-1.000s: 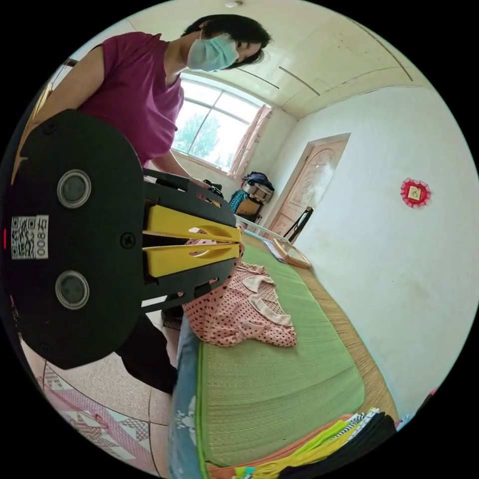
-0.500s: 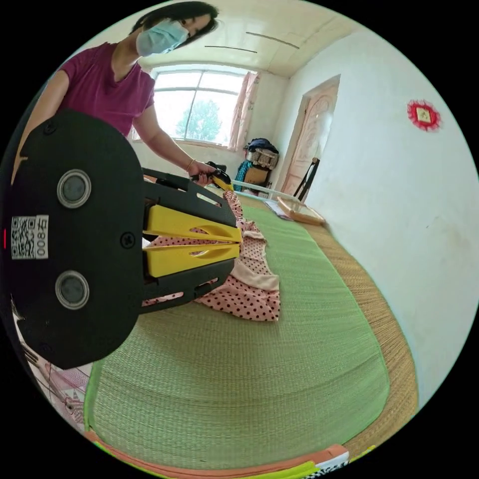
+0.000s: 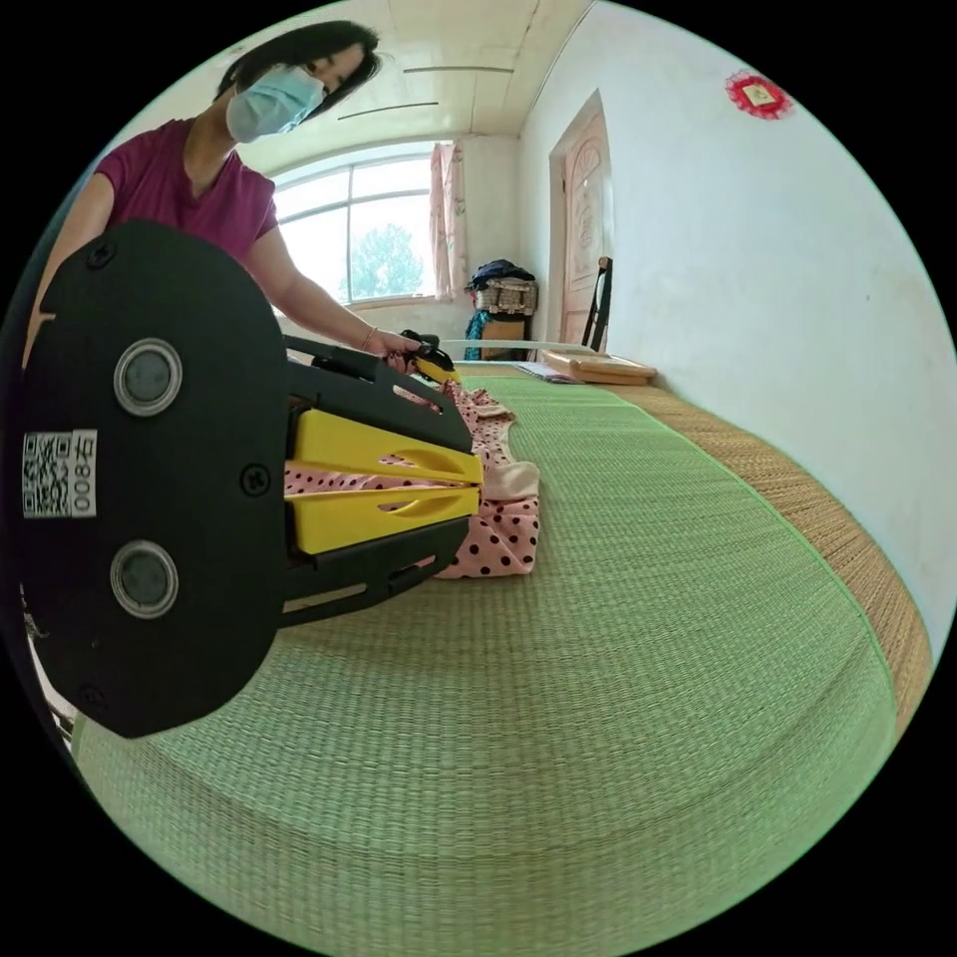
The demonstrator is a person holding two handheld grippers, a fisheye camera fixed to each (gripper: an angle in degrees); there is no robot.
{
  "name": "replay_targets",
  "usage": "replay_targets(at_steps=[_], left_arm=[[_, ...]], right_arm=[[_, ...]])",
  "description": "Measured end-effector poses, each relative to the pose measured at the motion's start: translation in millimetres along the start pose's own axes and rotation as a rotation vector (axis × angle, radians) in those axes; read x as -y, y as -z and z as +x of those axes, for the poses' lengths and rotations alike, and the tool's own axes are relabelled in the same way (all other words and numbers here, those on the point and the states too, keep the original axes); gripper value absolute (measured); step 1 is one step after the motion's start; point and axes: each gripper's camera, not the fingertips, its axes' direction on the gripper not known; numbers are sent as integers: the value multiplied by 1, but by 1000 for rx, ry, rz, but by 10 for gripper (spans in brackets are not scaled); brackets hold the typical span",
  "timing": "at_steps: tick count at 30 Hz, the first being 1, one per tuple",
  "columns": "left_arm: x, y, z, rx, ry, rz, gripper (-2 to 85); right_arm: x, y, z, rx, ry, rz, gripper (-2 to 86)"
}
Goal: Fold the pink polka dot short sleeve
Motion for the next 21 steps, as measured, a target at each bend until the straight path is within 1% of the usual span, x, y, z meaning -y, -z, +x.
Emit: replay_targets(at_steps=[4, 6, 9, 11, 15, 17, 18, 20, 21], left_arm=[[11, -14, 5, -76, -27, 13, 5], [16, -21, 10, -85, -41, 11, 5], [23, -32, 14, -55, -58, 0, 7], [26, -37, 13, -11, -44, 3, 9], [27, -42, 16, -13, -46, 48, 22], [25, -42, 24, -5, -82, 65, 30], [22, -44, 35, 31, -131, 61, 35], [17, -54, 57, 102, -220, 28, 41], [13, -67, 71, 139, -281, -21, 46]], right_arm=[[8, -7, 11, 61, 15, 17, 2], [10, -7, 12, 91, 27, 34, 2], [11, -9, 14, 104, 41, 51, 2], [15, -14, 24, 79, 10, 54, 3], [18, -19, 34, 130, -10, 91, 4], [19, -23, 36, 143, -12, 101, 4], [18, -24, 35, 142, -10, 104, 5], [18, -29, 33, 132, 0, 101, 6], [18, -30, 32, 127, 2, 104, 6]])
